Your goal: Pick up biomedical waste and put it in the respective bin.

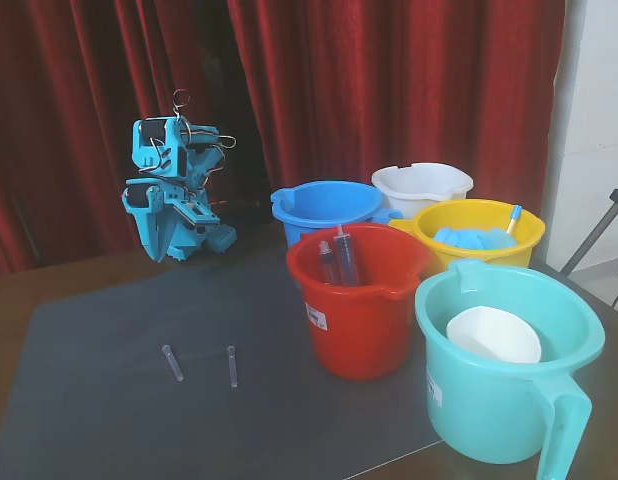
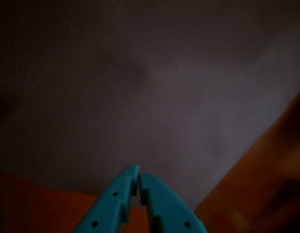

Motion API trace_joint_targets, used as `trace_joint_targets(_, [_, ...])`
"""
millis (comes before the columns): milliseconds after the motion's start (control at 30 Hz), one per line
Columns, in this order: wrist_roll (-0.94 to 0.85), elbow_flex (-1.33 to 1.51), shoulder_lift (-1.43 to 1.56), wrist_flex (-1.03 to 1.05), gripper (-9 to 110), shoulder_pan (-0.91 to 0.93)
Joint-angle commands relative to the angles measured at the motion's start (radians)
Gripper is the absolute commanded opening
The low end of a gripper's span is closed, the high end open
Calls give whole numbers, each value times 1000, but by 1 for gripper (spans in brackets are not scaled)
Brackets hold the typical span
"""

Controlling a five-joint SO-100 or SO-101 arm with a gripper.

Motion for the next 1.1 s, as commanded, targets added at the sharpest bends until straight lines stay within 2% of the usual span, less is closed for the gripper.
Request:
trace_joint_targets(0, [3,-8,5,5,0,-6])
trace_joint_targets(367, [3,-8,5,5,0,-5])
trace_joint_targets(633, [8,-8,3,-494,0,-91])
trace_joint_targets(733, [110,-5,-21,-701,0,-130])
trace_joint_targets(933, [192,-43,-173,-842,0,-184])
trace_joint_targets(1067, [195,-261,-436,-755,0,-184])
